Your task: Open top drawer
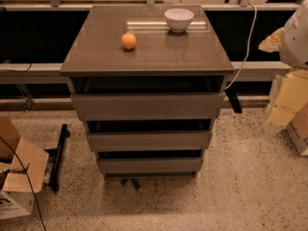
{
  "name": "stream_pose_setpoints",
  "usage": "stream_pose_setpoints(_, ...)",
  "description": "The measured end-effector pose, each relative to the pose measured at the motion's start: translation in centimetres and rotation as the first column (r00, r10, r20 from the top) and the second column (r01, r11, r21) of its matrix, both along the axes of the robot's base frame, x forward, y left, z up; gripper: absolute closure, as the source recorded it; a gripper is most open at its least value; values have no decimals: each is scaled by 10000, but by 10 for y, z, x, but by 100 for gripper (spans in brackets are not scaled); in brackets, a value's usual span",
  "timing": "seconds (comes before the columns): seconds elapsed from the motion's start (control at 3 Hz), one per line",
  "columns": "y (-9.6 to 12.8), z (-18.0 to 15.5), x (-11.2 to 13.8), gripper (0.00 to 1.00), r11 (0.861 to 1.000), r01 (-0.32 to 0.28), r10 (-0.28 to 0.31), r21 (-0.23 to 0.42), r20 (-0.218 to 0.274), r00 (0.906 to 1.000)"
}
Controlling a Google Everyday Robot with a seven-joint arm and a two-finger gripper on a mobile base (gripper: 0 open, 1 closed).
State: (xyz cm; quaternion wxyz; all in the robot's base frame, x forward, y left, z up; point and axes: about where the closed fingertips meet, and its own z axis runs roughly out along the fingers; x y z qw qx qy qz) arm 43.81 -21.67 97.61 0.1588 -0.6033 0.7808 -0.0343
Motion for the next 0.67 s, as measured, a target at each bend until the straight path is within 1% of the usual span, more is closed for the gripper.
stream_pose_setpoints(0.33, 0, 0, 0, 0, 10000, 0, 0, 2, 2, 10000)
stream_pose_setpoints(0.67, 4, -13, 20, 0, 9998, -6, 2, 192, 204, 9998)
